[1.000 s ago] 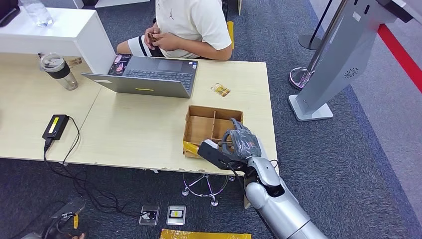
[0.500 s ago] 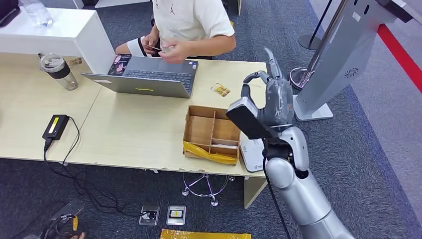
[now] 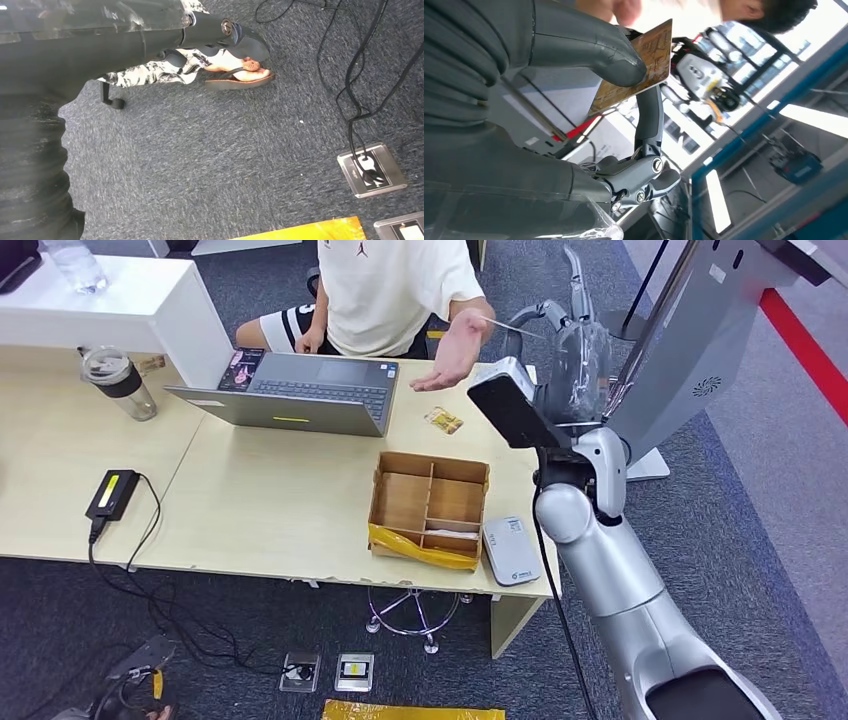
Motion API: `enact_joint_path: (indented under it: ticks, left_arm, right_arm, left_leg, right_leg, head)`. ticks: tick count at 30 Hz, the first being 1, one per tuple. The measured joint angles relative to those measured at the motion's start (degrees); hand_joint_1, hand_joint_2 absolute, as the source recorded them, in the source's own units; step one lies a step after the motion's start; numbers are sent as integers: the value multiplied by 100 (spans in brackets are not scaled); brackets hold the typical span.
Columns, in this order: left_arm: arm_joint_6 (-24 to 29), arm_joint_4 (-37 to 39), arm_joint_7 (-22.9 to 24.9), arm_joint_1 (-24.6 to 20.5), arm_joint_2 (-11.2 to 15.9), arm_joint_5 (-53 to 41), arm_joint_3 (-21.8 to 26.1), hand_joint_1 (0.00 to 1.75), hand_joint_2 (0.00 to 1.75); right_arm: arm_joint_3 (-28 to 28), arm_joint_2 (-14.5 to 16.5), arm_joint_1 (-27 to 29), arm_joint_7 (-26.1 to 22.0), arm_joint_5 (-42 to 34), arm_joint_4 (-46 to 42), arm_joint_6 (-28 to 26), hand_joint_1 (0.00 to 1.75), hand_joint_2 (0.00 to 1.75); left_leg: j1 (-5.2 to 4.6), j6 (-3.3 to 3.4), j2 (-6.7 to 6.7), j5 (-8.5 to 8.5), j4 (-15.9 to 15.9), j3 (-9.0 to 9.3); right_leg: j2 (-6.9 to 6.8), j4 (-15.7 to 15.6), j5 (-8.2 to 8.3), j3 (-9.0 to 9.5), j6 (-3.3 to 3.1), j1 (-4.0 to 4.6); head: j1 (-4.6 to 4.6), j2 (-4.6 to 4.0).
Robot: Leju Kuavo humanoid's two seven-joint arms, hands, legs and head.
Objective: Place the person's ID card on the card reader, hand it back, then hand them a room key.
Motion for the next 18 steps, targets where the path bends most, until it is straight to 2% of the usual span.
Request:
enact_joint_path:
  ticks: [4, 11, 15, 18]
  left_arm:
    - [-10, 0, 23, -3, -8, -13, 58, 0, 175]
    - [-32, 0, 115, -13, -30, -75, 138, 0, 175]
    - [-94, 0, 128, -12, -31, -132, 150, 0, 175]
    - [-120, 0, 129, -13, -28, -181, 150, 0, 175]
  right_arm:
    - [126, 160, -388, 222, 439, 1183, 207, 175, 175]
    - [363, 350, -778, 667, 849, 2718, 496, 175, 175]
    - [449, 357, -833, 789, 960, 3230, 503, 1, 175]
    - [472, 346, -836, 855, 1021, 3448, 482, 0, 175]
  left_leg:
    - [1, 0, -1, 0, 0, 0]
    - [3, -1, -7, -1, 0, -1]
    - [2, -1, -7, -1, 0, 0]
    - [2, -1, -6, -1, 1, 1]
  right_leg:
    - [-1, 0, -1, -1, -1, 2]
    - [-9, -2, -2, -3, -3, 4]
    - [-9, -3, -2, -3, -3, 3]
    - [-5, -3, -2, -4, -3, 3]
  head:
    - [3, 0]
    - [2, 0]
    - [2, 0]
    - [1, 0]
